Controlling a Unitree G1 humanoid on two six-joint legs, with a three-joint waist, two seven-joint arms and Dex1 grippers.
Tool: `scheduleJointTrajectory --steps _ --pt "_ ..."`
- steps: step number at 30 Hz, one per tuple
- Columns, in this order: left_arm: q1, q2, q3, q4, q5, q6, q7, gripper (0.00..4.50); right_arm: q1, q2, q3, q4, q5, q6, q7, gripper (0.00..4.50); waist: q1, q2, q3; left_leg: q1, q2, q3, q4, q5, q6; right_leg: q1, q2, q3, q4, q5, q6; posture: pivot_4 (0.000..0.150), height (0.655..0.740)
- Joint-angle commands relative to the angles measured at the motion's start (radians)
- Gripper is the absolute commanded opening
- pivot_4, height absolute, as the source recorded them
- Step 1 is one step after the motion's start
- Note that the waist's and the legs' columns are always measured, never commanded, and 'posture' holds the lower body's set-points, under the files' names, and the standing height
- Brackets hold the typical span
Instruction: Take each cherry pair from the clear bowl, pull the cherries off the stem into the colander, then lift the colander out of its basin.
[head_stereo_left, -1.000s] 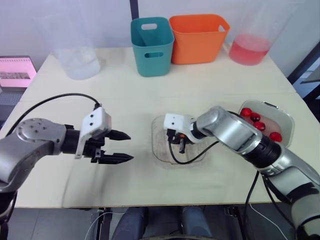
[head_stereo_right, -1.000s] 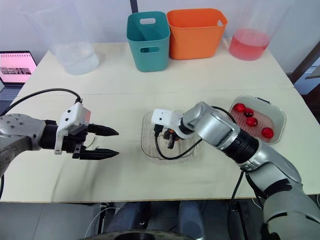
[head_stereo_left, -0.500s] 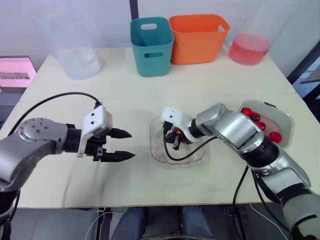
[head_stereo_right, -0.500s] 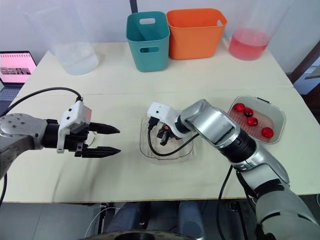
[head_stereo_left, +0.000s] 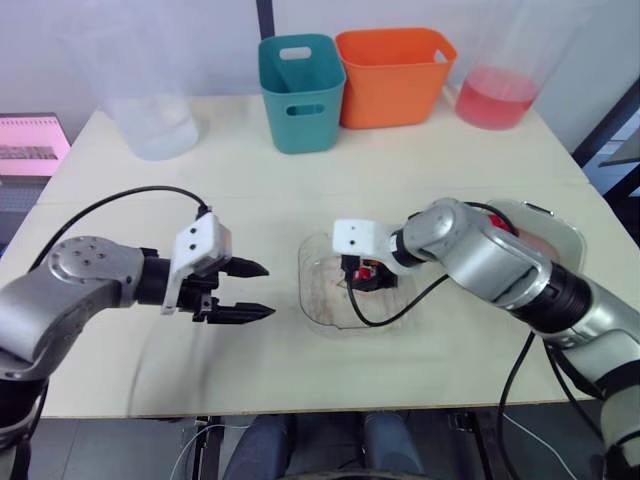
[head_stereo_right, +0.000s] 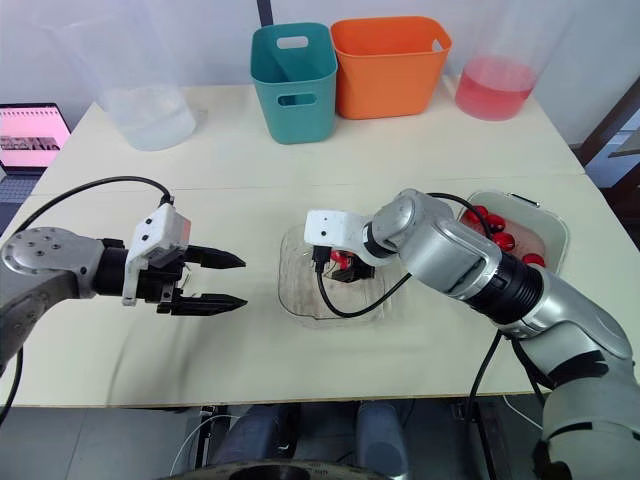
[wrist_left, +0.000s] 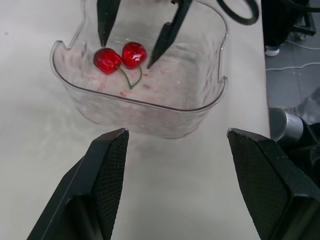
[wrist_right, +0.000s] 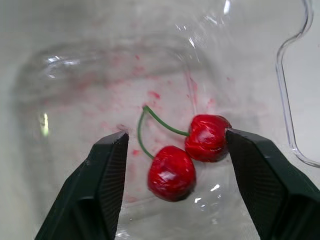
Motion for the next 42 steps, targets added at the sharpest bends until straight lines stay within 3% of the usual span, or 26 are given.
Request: scheduleJointTrajectory --steps 1,9,33,36,40,42 --pt "-0.007 -0.003 0.016 -0.013 0.005 -0.018 0.003 3.33 -0.024 -0.008 0.000 -0.032 -0.031 -0.060 0.045 3.36 0.000 0.000 0.000 0.000 0.000 0.000 0.000 0.000 0.000 0.000 0.000 0.000 0.000 0.000 0.000 0.150 0.7400" --pt "0.006 -0.015 0.018 -0.024 0.008 -0.020 0.013 3.33 -0.011 0.021 0.015 0.037 -0.137 -0.117 0.037 3.36 0.000 0.000 0.000 0.000 0.000 0.000 0.000 0.000 0.000 0.000 0.000 0.000 0.000 0.000 0.000 0.150 0.7400" --pt "-0.005 -0.038 0.016 -0.019 0.010 -0.024 0.013 3.33 0.033 0.078 0.105 0.107 -0.404 -0.493 0.245 3.36 0.000 0.000 0.000 0.000 0.000 0.000 0.000 0.003 -0.005 0.000 0.000 0.000 0.000 0.000 0.000 0.150 0.7400" --pt "-0.007 -0.044 0.017 -0.017 0.010 -0.022 0.016 3.33 0.032 0.103 0.115 0.146 -0.448 -0.522 0.259 2.08 -0.001 0.000 0.000 0.000 0.000 0.000 0.000 0.003 -0.006 0.000 0.000 0.000 0.000 0.000 0.000 0.150 0.7400" --pt "-0.004 -0.050 0.020 -0.023 0.007 -0.019 0.022 3.33 0.024 0.136 0.104 0.187 -0.488 -0.531 0.275 0.03 0.000 0.000 0.000 0.000 0.000 0.000 0.000 0.004 -0.007 0.000 0.001 0.000 0.001 0.000 0.000 0.150 0.7400" --pt "-0.001 -0.051 0.023 -0.026 0.005 -0.017 0.026 3.33 0.022 0.143 0.084 0.189 -0.494 -0.531 0.287 0.03 0.000 0.000 0.000 0.000 0.000 0.000 0.000 0.004 -0.007 0.000 0.001 0.000 0.001 0.000 0.000 0.150 0.7400"
